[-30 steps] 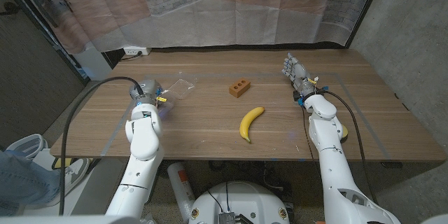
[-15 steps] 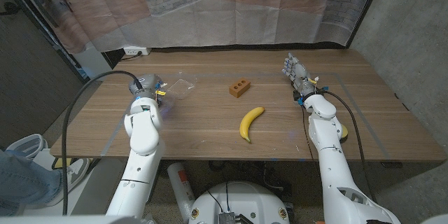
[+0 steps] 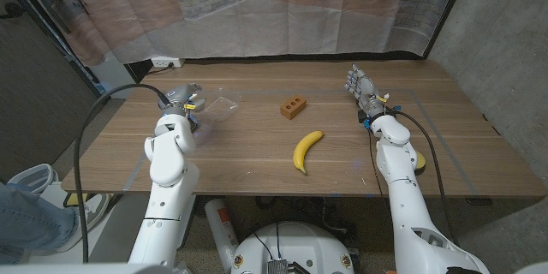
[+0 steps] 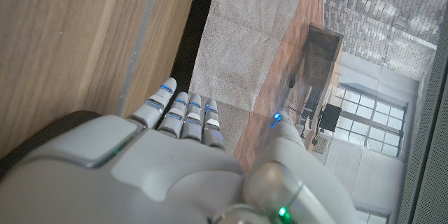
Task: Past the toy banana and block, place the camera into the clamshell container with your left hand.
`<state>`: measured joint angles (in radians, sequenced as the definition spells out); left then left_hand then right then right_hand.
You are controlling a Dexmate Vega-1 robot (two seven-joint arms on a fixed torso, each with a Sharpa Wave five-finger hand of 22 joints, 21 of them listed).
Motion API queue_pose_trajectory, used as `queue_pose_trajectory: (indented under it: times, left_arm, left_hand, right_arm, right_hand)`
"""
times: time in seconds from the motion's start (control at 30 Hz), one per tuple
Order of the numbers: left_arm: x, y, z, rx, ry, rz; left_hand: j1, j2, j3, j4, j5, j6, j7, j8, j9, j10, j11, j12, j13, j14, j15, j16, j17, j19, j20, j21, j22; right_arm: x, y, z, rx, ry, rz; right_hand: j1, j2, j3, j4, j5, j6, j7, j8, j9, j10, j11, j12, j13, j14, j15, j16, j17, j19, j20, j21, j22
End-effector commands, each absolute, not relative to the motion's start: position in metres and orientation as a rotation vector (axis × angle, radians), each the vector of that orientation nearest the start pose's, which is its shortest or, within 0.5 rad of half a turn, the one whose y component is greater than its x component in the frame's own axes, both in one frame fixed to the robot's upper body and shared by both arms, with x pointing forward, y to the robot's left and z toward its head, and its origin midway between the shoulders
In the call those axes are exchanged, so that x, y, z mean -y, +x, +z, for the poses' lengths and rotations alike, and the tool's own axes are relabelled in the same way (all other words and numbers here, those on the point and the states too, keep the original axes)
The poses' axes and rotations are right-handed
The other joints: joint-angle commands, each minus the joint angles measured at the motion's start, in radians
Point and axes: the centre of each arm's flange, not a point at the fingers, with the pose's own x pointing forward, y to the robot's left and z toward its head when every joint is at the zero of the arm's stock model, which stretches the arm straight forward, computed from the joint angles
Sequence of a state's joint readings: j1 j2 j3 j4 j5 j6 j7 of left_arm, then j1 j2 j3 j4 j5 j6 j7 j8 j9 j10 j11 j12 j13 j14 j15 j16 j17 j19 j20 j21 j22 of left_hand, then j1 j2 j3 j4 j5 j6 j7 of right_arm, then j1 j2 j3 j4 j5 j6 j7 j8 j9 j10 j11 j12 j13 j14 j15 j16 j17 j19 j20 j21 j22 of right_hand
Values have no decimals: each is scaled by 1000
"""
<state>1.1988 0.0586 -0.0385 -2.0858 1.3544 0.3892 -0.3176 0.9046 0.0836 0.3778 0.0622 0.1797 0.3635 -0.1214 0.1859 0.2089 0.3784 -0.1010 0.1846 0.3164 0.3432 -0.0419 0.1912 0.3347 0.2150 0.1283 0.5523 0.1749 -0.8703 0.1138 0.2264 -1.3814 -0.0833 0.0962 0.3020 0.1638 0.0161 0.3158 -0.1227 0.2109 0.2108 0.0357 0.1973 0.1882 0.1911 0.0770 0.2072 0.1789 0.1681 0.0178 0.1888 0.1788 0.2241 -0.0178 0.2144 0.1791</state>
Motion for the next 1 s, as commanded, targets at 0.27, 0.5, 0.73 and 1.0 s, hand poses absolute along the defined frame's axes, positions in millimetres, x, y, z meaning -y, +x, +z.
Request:
queue_pose_trajectory:
  times: [0.27,0.5,0.73,1.0]
  left_arm:
    - [-325,506,15,411,874,395]
    - [-339,506,13,492,728,306]
    - [-350,511,8,554,608,227]
    - [-357,513,5,602,510,149]
  left_hand:
    - [-47,0,-7,22,2,-73,30,-8,-1,-30,16,-1,-24,-37,-15,-6,-22,-24,10,-22,5]
    - [-112,-11,-34,54,4,-156,32,-10,-1,-67,45,-1,-48,-78,-5,-5,-43,-49,10,-47,5]
    - [-161,-23,-58,74,9,-200,46,-6,-2,-95,69,0,-66,-109,13,-6,-59,-75,20,-70,6]
    - [-186,-32,-71,81,13,-211,64,-1,-3,-119,62,-1,-76,-134,16,-8,-68,-98,21,-86,6]
  right_arm:
    - [262,651,-14,616,45,108]
    - [263,648,-14,621,47,104]
    - [262,648,-15,619,49,107]
    - [261,647,-15,620,48,108]
  right_hand:
    - [4,13,-5,1,-1,14,3,2,2,11,-1,5,5,11,-10,2,5,22,-4,1,2]
    - [5,14,-4,0,-1,16,3,3,2,16,-3,6,5,11,-9,2,5,23,-5,0,2]
    - [7,15,-4,-1,-1,19,3,3,2,19,-3,7,5,13,-13,1,5,24,-7,-1,2]
    - [8,15,-3,-1,-1,20,2,3,2,19,-2,6,5,11,-13,0,4,25,-8,-2,2]
